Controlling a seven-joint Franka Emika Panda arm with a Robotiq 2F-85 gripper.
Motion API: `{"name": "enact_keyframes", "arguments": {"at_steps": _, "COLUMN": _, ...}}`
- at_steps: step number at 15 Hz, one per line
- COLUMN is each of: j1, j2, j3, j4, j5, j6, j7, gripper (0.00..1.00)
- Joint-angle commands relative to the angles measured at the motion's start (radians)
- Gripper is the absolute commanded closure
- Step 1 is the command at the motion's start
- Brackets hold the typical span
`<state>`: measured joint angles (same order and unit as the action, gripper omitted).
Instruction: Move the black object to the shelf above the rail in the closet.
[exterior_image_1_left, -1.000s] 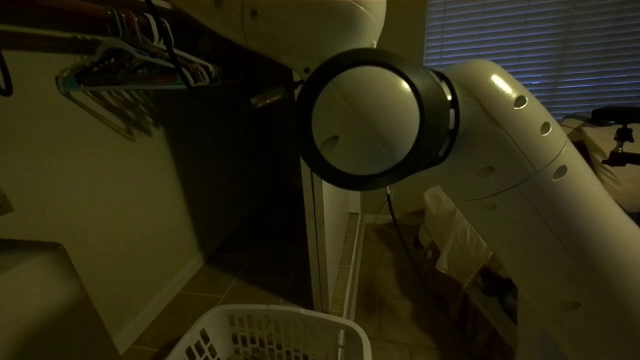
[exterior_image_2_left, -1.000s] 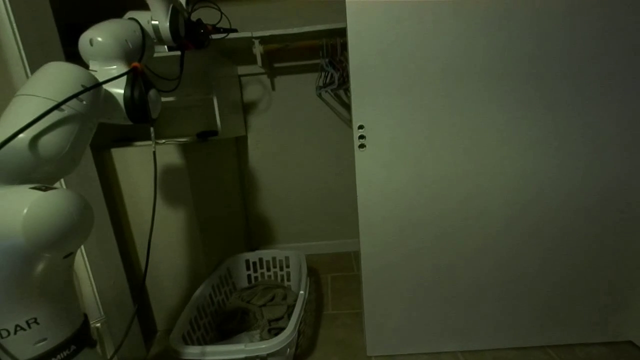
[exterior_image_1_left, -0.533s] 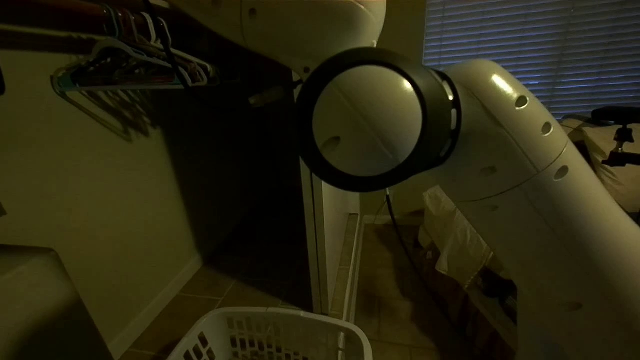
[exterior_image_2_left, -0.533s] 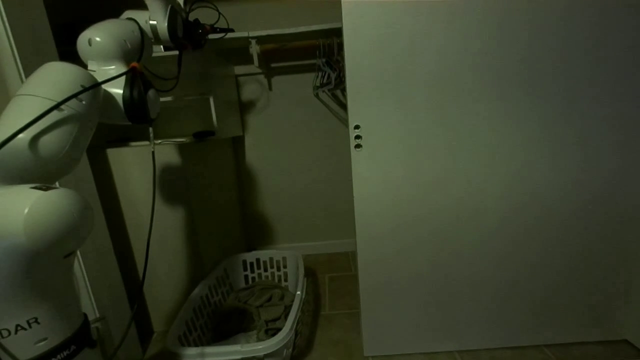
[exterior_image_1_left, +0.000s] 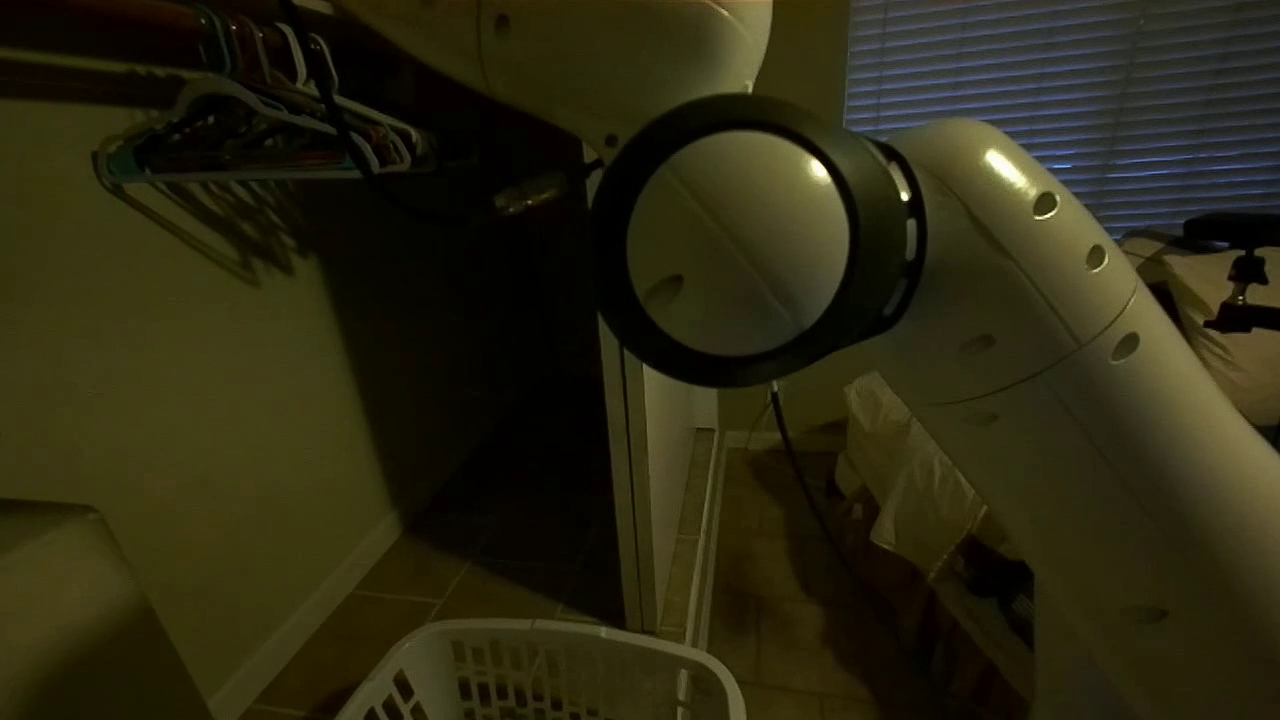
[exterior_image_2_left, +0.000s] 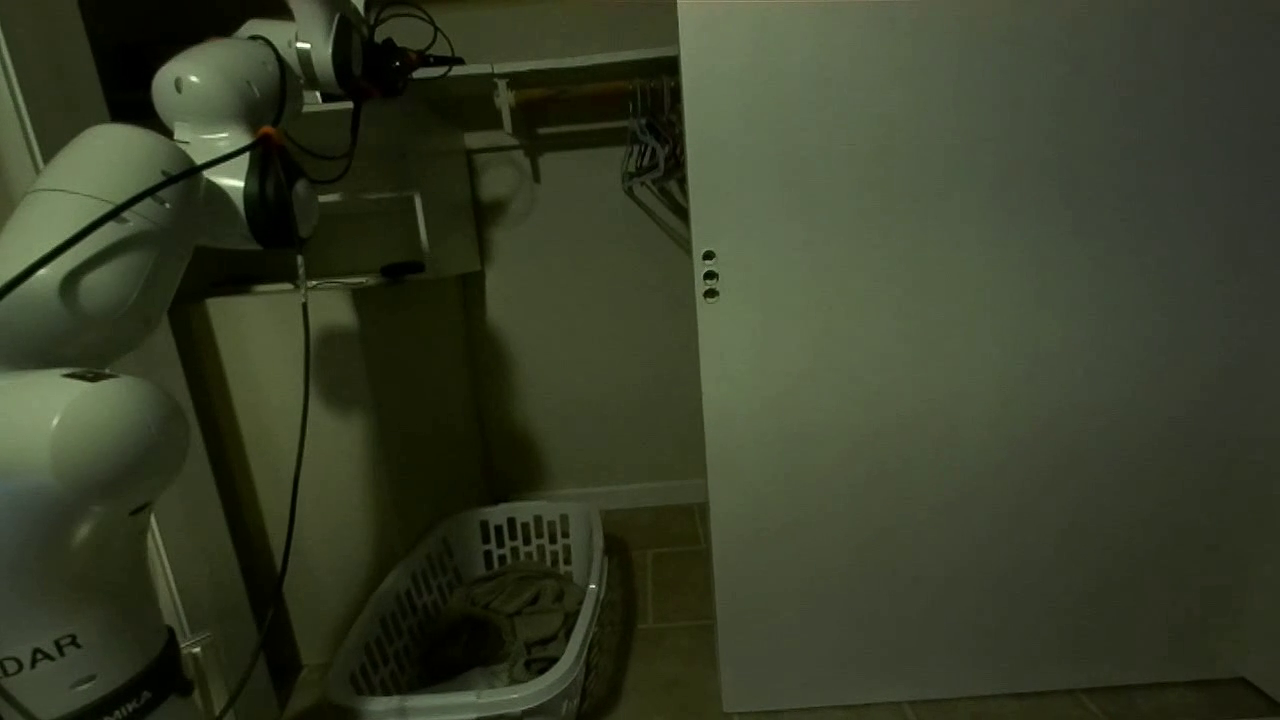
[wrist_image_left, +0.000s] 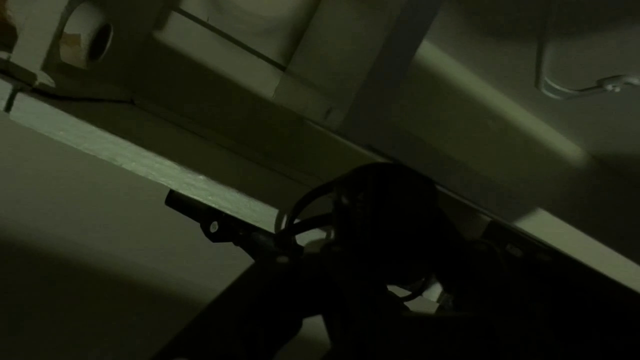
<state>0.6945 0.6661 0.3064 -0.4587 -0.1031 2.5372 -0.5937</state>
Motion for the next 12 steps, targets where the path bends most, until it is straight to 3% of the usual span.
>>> {"name": "enact_keyframes", "arguments": {"at_steps": 1, "j1": 0.012, "j2": 0.018, "j3": 0.009, "j4": 0.014, "j5": 0.051, "j6": -0.028, "j7": -0.043, "gripper": 0.85}}
{"name": "enact_keyframes", "arguments": {"at_steps": 12, "j1": 0.034, "j2": 0.021, "j3": 0.006, "j4": 0.012, "j5": 0.079, "j6": -0.046, "j7": -0.006, "gripper": 0.85}}
